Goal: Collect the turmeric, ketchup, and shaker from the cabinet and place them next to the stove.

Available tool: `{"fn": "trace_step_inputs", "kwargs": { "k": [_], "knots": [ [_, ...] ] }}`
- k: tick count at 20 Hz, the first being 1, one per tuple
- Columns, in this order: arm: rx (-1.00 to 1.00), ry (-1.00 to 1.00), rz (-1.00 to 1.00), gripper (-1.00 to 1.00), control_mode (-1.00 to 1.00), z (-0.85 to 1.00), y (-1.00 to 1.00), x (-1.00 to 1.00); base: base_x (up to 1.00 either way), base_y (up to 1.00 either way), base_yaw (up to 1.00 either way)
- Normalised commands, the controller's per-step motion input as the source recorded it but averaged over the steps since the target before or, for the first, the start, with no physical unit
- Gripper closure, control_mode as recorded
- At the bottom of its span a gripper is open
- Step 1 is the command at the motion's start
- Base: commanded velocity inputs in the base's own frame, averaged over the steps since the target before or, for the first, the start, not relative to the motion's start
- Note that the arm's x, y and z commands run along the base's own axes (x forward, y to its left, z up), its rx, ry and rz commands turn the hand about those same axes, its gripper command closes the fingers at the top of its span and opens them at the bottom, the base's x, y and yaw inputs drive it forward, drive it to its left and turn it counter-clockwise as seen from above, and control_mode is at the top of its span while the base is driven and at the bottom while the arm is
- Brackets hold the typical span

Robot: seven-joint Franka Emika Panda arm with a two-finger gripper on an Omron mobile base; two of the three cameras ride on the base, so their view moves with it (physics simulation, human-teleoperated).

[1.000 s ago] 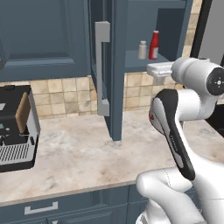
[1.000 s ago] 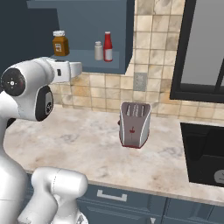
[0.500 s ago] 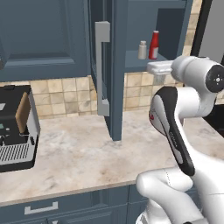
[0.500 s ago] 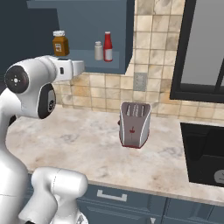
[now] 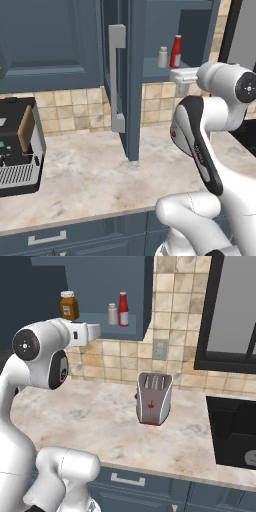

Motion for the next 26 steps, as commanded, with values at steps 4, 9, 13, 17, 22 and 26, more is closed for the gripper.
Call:
{"fn": "trace_step_inputs", "kwargs": {
  "k": [4, 9, 13, 17, 22, 26],
  "knots": [
    [0.0, -0.03, -0.01, -1.0, -1.0, 0.01, -0.1, 0.08, 0.0, 0.0, 0.0],
    [0.0, -0.01, -0.01, -1.0, -1.0, 0.01, -0.07, 0.13, 0.0, 0.0, 0.0],
    [0.0, 0.0, -0.03, -1.0, -1.0, 0.06, 0.0, 0.33, 0.0, 0.0, 0.0],
    [0.0, 0.0, -0.05, -1.0, -1.0, 0.07, 0.0, 0.49, 0.0, 0.0, 0.0],
    [0.0, 0.0, -0.08, -1.0, -1.0, 0.04, -0.01, 0.52, 0.0, 0.0, 0.0],
    [0.0, 0.0, -0.09, -1.0, -1.0, 0.01, -0.03, 0.56, 0.0, 0.0, 0.0]
  ]
}}
